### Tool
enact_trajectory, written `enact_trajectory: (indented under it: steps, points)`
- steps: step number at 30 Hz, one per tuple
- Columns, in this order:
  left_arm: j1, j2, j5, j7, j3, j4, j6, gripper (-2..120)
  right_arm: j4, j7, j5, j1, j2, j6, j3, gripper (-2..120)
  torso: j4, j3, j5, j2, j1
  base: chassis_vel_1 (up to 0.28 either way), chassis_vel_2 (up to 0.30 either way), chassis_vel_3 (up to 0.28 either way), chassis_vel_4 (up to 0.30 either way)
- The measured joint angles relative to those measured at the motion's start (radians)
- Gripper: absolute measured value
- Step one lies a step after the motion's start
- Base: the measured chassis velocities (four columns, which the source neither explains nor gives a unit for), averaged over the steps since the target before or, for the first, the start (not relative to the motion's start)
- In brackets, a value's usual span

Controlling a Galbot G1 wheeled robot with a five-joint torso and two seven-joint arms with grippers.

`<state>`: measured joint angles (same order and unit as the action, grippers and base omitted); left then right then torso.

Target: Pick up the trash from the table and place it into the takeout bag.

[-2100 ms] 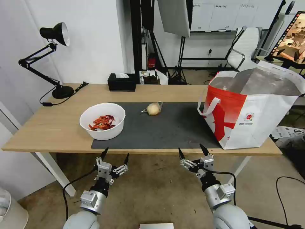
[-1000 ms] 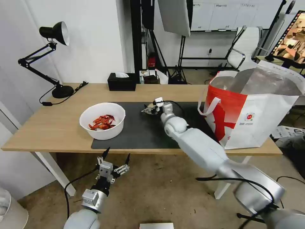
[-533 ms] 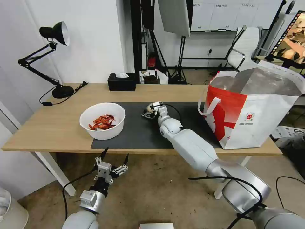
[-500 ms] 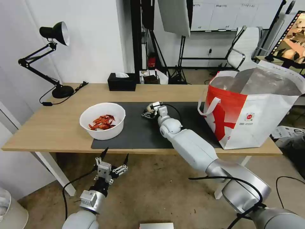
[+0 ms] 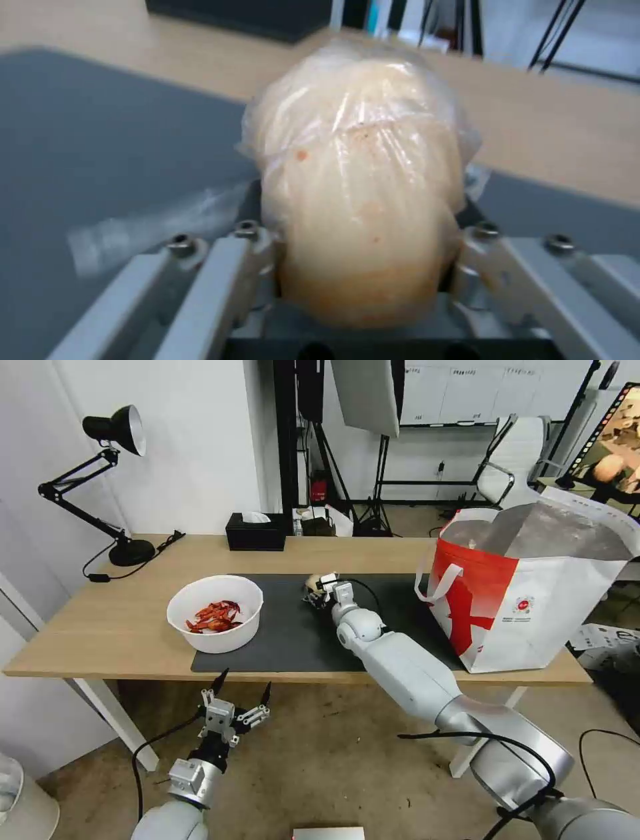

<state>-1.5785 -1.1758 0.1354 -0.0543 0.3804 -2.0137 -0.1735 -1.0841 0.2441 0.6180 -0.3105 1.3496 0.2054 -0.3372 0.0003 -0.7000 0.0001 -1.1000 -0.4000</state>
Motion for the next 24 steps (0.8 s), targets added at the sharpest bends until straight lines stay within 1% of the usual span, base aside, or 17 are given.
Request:
enact_trajectory:
  steps: [1, 2, 5, 6, 8, 9, 10, 11, 12, 13, 15, 16, 17, 20, 21, 22, 24]
  points:
    - [-0.001, 0.001, 0.0, 0.0, 0.001, -0.004, 0.0, 100, -0.07, 0.03, 0.001, -0.02, -0.033, 0.0, 0.005, 28, -0.0002, 0.0, 0.0, 0.0, 0.0, 0.0, 0.0, 0.0, 0.0]
    - [-0.001, 0.001, 0.0, 0.0, 0.001, -0.004, 0.0, 100, -0.07, 0.03, 0.001, -0.02, -0.033, 0.0, 0.005, 28, -0.0002, 0.0, 0.0, 0.0, 0.0, 0.0, 0.0, 0.0, 0.0]
    - [-0.005, 0.006, 0.001, 0.0, 0.005, -0.013, 0.0, 100, -0.311, 0.137, -0.016, -0.084, -0.143, 0.0, 0.036, 15, -0.0003, 0.0, 0.0003, 0.0, 0.0, 0.0, 0.0, 0.0, 0.0]
    - [-0.005, 0.006, 0.001, 0.0, 0.005, -0.013, 0.0, 100, -0.311, 0.137, -0.016, -0.084, -0.143, 0.0, 0.036, 15, -0.0003, 0.0, 0.0003, 0.0, 0.0, 0.0, 0.0, 0.0, 0.0]
    - [-0.008, 0.007, 0.001, 0.0, 0.007, -0.018, 0.0, 100, -0.467, 0.186, -0.02, -0.124, -0.222, 0.0, 0.065, 10, -0.0004, 0.0, 0.0002, 0.0, 0.0, 0.0, 0.0, 0.0, 0.0]
    - [-0.009, 0.007, 0.001, -0.001, 0.007, -0.02, 0.0, 100, -0.543, 0.205, -0.022, -0.143, -0.268, 0.0, 0.085, 8, -0.0002, 0.0, 0.0001, 0.0, 0.0, 0.0, 0.0, 0.0, 0.0]
    - [-0.009, 0.007, 0.001, -0.001, 0.007, -0.02, 0.0, 100, -0.543, 0.205, -0.022, -0.143, -0.268, 0.0, 0.085, 8, -0.0002, 0.0, 0.0001, 0.0, 0.0, 0.0, 0.0, 0.0, 0.0]
    - [-0.009, 0.007, 0.0, 0.0, 0.006, -0.02, 0.0, 100, -0.594, 0.22, -0.022, -0.155, -0.302, 0.0, 0.1, 8, -0.0004, 0.0, 0.0004, 0.0, 0.0, 0.0, 0.0, 0.0, 0.0]
    - [-0.01, 0.006, -0.001, 0.0, 0.004, -0.02, 0.0, 100, -0.688, 0.245, -0.021, -0.174, -0.368, 0.004, 0.133, 8, -0.0007, 0.0, 0.0003, 0.0, 0.0, 0.0, 0.0, 0.0, 0.0]
    - [-0.01, 0.006, -0.001, 0.0, 0.004, -0.02, 0.0, 100, -0.688, 0.245, -0.021, -0.174, -0.368, 0.004, 0.133, 8, -0.0007, 0.0, 0.0003, 0.0, 0.0, 0.0, 0.0, 0.0, 0.0]
    - [-0.013, 0.002, -0.005, 0.0, -0.002, -0.021, -0.001, 100, -0.784, 0.278, -0.019, -0.184, -0.447, 0.026, 0.191, 8, -0.0004, 0.0, 0.0003, 0.0, 0.0, 0.0, 0.0, 0.0, 0.0]
    - [-0.013, 0.0, -0.007, 0.0, -0.005, -0.022, -0.001, 100, -0.827, 0.313, -0.016, -0.187, -0.492, 0.058, 0.236, 8, -0.0004, 0.0, 0.0002, 0.0, 0.0, 0.0, 0.0, 0.0, 0.0]
    - [-0.013, 0.0, -0.007, 0.0, -0.005, -0.022, -0.001, 100, -0.827, 0.313, -0.016, -0.187, -0.492, 0.058, 0.236, 8, -0.0004, 0.0, 0.0002, 0.0, 0.0, 0.0, 0.0, 0.0, 0.0]
    - [-0.014, -0.003, -0.011, 0.002, -0.012, -0.024, -0.001, 100, -0.855, 0.425, 0.041, -0.176, -0.567, 0.15, 0.343, 8, -0.0005, 0.0, 0.0002, 0.0, 0.0, 0.0, 0.0, 0.0, 0.0]
    - [-0.014, -0.003, -0.011, 0.002, -0.012, -0.024, -0.001, 100, -0.855, 0.425, 0.041, -0.176, -0.567, 0.15, 0.343, 8, -0.0005, 0.0, 0.0002, 0.0, 0.0, 0.0, 0.0, 0.0, 0.0]
    - [-0.014, -0.004, -0.011, 0.011, -0.012, -0.024, -0.001, 100, -0.842, 0.455, 0.068, -0.168, -0.587, 0.187, 0.369, 7, -0.0005, 0.0, 0.0002, 0.0, 0.0, 0.0, 0.0, 0.0, 0.0]
    - [-0.014, -0.004, -0.01, 0.023, -0.011, -0.026, -0.001, 100, -0.813, 0.475, 0.113, -0.162, -0.621, 0.26, 0.401, 7, -0.0003, 0.0, 0.0003, 0.0, 0.0, 0.0, 0.0, 0.0, 0.0]
